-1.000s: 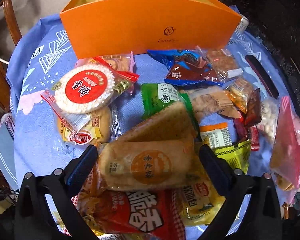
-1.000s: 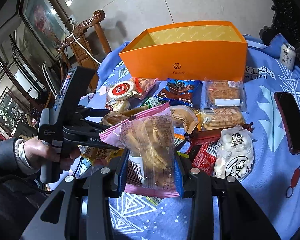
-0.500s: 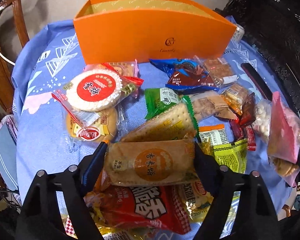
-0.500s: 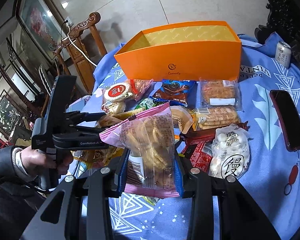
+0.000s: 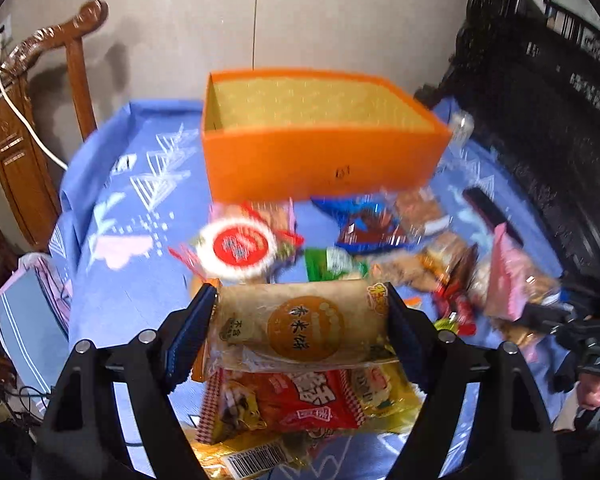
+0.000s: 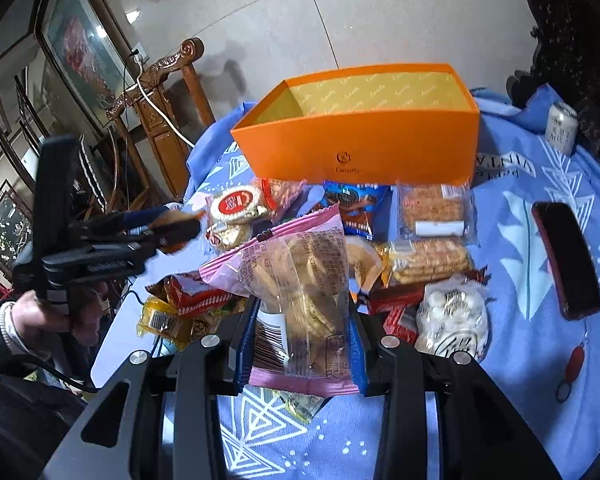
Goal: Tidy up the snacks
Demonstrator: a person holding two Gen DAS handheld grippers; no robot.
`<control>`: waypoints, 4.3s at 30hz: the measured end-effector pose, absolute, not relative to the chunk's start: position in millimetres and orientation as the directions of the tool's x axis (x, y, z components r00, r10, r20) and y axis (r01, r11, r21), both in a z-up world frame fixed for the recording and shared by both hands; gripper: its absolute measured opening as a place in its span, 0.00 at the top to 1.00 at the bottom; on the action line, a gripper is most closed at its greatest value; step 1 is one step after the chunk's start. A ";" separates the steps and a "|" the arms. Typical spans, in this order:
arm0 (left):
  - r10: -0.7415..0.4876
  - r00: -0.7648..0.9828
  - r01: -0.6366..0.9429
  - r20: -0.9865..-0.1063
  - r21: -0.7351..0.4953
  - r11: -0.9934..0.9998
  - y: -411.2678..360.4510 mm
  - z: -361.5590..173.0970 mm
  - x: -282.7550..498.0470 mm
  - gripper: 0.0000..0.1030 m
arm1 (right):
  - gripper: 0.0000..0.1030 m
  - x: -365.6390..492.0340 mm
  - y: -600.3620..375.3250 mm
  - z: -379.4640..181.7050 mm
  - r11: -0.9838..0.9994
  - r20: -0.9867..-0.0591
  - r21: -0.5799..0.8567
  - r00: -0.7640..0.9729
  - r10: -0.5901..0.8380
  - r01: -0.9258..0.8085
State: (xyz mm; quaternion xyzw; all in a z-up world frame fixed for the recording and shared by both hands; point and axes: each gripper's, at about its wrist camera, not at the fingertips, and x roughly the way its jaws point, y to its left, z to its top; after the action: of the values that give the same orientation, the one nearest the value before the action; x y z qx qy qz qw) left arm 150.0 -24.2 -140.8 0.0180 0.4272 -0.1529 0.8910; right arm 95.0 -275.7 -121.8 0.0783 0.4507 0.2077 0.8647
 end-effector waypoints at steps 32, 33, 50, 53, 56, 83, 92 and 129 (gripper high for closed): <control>-0.225 0.652 0.228 -0.724 -0.096 0.969 -69.3 -52.4 397.3 0.04 | 0.15 332.4 -288.6 -48.5 0.965 -0.667 0.199 0.697 0.261 -0.171; -0.237 0.648 0.226 -0.724 -0.114 0.967 -66.1 -52.1 395.4 0.04 | 0.15 326.7 -289.7 -46.5 0.961 -0.658 0.209 0.701 0.275 -0.181; -0.267 0.590 0.204 -0.762 -0.179 0.962 -17.4 -101.0 245.9 0.04 | 0.13 185.4 -326.9 -83.7 0.973 -0.746 0.195 0.626 0.228 -0.122; -0.253 0.579 0.210 -0.775 -0.157 0.965 -10.1 -112.6 213.0 0.04 | 0.13 161.6 -331.3 -97.8 0.974 -0.764 0.204 0.606 0.222 -0.099; -0.238 0.568 0.210 -0.788 -0.141 0.968 -2.1 -123.0 181.3 0.04 | 0.13 134.5 -333.8 -115.1 0.976 -0.783 0.208 0.586 0.209 -0.069; -0.168 0.476 0.214 -0.863 -0.071 0.974 14.5 -173.6 99.5 0.04 | 0.40 129.0 -345.2 -227.2 0.972 -0.885 0.236 0.412 0.218 -0.008; -0.186 0.401 0.233 -0.897 -0.096 0.968 7.8 -204.5 117.6 0.04 | 0.60 112.0 -344.8 -203.6 0.973 -0.858 0.233 0.469 0.211 -0.012; -0.144 0.343 0.252 -0.928 -0.056 0.966 0.2 -253.4 138.7 0.12 | 0.60 91.9 -330.0 -171.0 0.956 -0.823 0.292 0.508 0.254 -0.006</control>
State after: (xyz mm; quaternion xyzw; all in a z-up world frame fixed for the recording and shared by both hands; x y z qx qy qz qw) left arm 138.7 0.2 -253.4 0.0485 0.5603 -0.1210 0.8180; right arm 91.9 -330.0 -171.0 0.1268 0.4901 0.0757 0.8591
